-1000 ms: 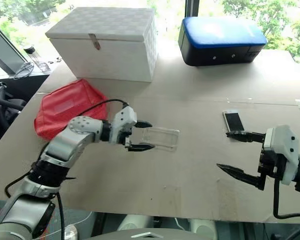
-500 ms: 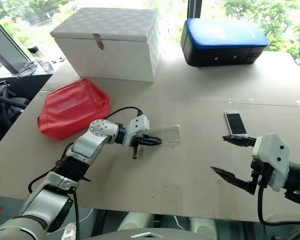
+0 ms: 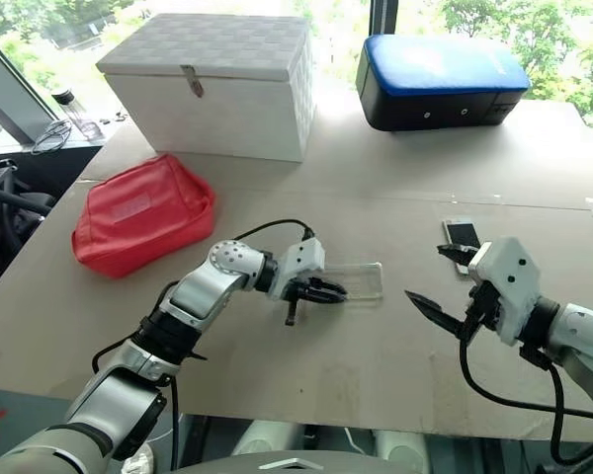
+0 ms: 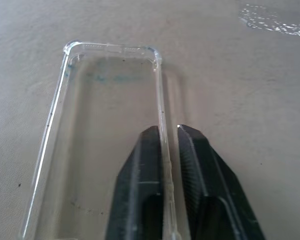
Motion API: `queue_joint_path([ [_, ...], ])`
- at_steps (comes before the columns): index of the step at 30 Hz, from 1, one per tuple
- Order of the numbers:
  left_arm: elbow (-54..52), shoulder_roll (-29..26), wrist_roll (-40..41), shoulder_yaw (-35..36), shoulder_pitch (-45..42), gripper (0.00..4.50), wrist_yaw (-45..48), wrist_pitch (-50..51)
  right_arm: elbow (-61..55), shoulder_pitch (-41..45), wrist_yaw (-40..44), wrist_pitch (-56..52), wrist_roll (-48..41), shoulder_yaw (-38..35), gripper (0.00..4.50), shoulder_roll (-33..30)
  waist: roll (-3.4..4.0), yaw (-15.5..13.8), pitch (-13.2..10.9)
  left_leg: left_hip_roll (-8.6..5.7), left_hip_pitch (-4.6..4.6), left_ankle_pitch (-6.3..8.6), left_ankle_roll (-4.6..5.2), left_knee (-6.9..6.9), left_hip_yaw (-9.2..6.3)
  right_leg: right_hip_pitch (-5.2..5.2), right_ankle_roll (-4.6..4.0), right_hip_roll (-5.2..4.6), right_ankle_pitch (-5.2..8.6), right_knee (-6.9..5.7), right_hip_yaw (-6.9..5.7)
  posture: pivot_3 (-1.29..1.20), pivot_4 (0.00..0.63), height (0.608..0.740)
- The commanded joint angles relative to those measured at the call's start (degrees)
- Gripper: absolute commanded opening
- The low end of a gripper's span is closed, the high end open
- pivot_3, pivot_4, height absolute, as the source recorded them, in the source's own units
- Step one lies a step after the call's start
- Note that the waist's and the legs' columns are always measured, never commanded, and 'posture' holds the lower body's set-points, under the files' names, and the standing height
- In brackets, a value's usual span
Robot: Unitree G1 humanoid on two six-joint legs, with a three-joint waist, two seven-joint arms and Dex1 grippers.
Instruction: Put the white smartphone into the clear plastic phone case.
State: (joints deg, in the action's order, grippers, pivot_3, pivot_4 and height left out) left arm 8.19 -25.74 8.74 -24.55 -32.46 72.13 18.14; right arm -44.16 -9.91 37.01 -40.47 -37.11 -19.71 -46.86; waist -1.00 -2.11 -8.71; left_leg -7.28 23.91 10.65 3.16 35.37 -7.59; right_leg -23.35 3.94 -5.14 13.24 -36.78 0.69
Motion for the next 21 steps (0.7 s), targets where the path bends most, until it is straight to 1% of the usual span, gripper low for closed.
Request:
queue_joint_path([
  [1, -2.9, -1.4, 2.6, 4.1, -1.1, 2.26, 1.0, -1.1, 3.4, 3.1, -1.5, -1.1, 1.3, 1.1, 4.50, -0.5, 0.00, 0.1, 0.0, 0.00, 0.00, 0.00, 0.00, -0.01, 0.00, 0.00, 0.00, 0.00, 0.00, 0.00, 0.01, 0.00, 0.150, 0.740],
  [4, -7.0, -2.9, 5.4, 8.4, 0.4, 3.60, 0.1, -0.3, 9.3, 8.5, -7.5, -0.5, 8.2, 4.5, 4.50, 0.6, -0.01, 0.5, 0.0, 0.00, 0.00, 0.00, 0.00, -0.01, 0.00, -0.01, 0.00, 0.01, 0.00, 0.00, 0.02, 0.00, 0.150, 0.740],
  [5, -9.6, -3.5, 7.3, 10.1, 1.4, 3.74, -0.2, 1.1, 11.3, 10.6, -10.3, -0.9, 10.6, 5.8, 4.50, 1.4, -0.02, 0.8, 0.0, 0.00, 0.00, 0.00, 0.01, -0.01, 0.00, -0.01, 0.00, 0.01, 0.00, 0.00, 0.02, 0.00, 0.150, 0.740],
  [6, -12.2, -3.9, 9.0, 11.9, 2.3, 4.29, -1.1, 2.6, 12.9, 12.5, -12.4, -2.1, 11.9, 7.0, 4.50, 2.2, 0.00, 1.1, -0.1, 0.00, 0.00, 0.00, 0.00, -0.02, 0.02, -0.02, 0.00, 0.01, 0.00, 0.01, 0.04, 0.00, 0.150, 0.740],
  [8, -16.6, -3.7, 11.8, 15.9, 4.2, 4.29, -4.0, 4.2, 15.3, 16.3, -16.3, -6.6, 12.3, 8.7, 4.50, 5.4, -0.01, 1.2, -0.1, 0.00, 0.01, -0.01, 0.00, -0.02, 0.02, -0.03, 0.00, 0.00, -0.01, 0.00, 0.05, 0.00, 0.150, 0.740],
  [9, -18.0, -3.0, 13.9, 17.8, 5.1, 4.29, -4.6, 3.8, 16.3, 17.9, -17.8, -8.4, 12.3, 9.2, 4.50, 7.0, -0.01, 1.3, -0.1, 0.00, 0.01, -0.01, -0.01, -0.03, 0.00, -0.03, 0.01, 0.01, -0.01, 0.01, 0.03, 0.00, 0.150, 0.740],
  [10, -19.5, -3.5, 14.3, 19.0, 6.1, 4.29, -5.0, 3.0, 17.6, 19.6, -19.2, -10.3, 12.7, 10.4, 4.50, 8.6, 0.00, 1.4, -0.1, 0.00, 0.01, -0.02, -0.03, -0.05, -0.01, -0.04, 0.00, 0.02, -0.01, 0.00, 0.02, 0.00, 0.150, 0.740],
  [11, -21.3, -4.5, 15.2, 20.9, 7.0, 4.29, -5.9, 3.6, 20.2, 22.4, -22.5, -12.3, 16.0, 13.3, 4.50, 10.0, 0.00, 1.4, -0.1, 0.00, 0.01, -0.04, -0.06, -0.10, 0.00, -0.10, -0.01, 0.02, -0.01, -0.04, 0.05, 0.00, 0.150, 0.740],
  [13, -24.7, -6.2, 16.2, 23.7, 8.2, 4.29, -8.2, 5.4, 27.0, 27.4, -27.8, -16.0, 19.0, 14.9, 4.50, 14.5, 0.07, 1.4, -0.1, 0.00, -0.01, -0.17, -0.25, -0.15, 0.02, -0.17, -0.02, 0.06, -0.02, -0.12, 0.11, 0.00, 0.150, 0.740],
  [16, -27.7, -6.9, 17.6, 25.1, 9.2, 4.29, -11.1, 7.9, 34.5, 31.0, -31.2, -18.0, 20.9, 14.4, 4.50, 18.6, 0.05, 1.5, -0.1, 0.00, -0.06, -0.17, -0.25, -0.13, 0.06, -0.17, -0.04, 0.12, -0.03, -0.13, 0.17, 0.00, 0.150, 0.740],
  [18, -29.5, -7.5, 18.0, 25.2, 10.1, 4.29, -12.1, 8.7, 38.2, 32.5, -32.8, -18.9, 23.2, 15.4, 4.50, 19.6, 0.01, 1.3, -0.1, 0.00, -0.07, -0.17, -0.26, -0.11, 0.12, -0.17, -0.03, 0.11, -0.03, -0.12, 0.19, 0.00, 0.150, 0.740],
  [21, -31.6, -8.5, 18.8, 25.4, 11.3, 4.29, -13.3, 9.6, 40.5, 33.5, -33.8, -21.8, 24.8, 16.0, 4.50, 20.4, -0.04, 1.4, 0.0, 0.00, -0.11, -0.18, -0.26, -0.09, 0.19, -0.13, -0.03, 0.13, -0.04, -0.11, 0.24, 0.00, 0.150, 0.740],
])
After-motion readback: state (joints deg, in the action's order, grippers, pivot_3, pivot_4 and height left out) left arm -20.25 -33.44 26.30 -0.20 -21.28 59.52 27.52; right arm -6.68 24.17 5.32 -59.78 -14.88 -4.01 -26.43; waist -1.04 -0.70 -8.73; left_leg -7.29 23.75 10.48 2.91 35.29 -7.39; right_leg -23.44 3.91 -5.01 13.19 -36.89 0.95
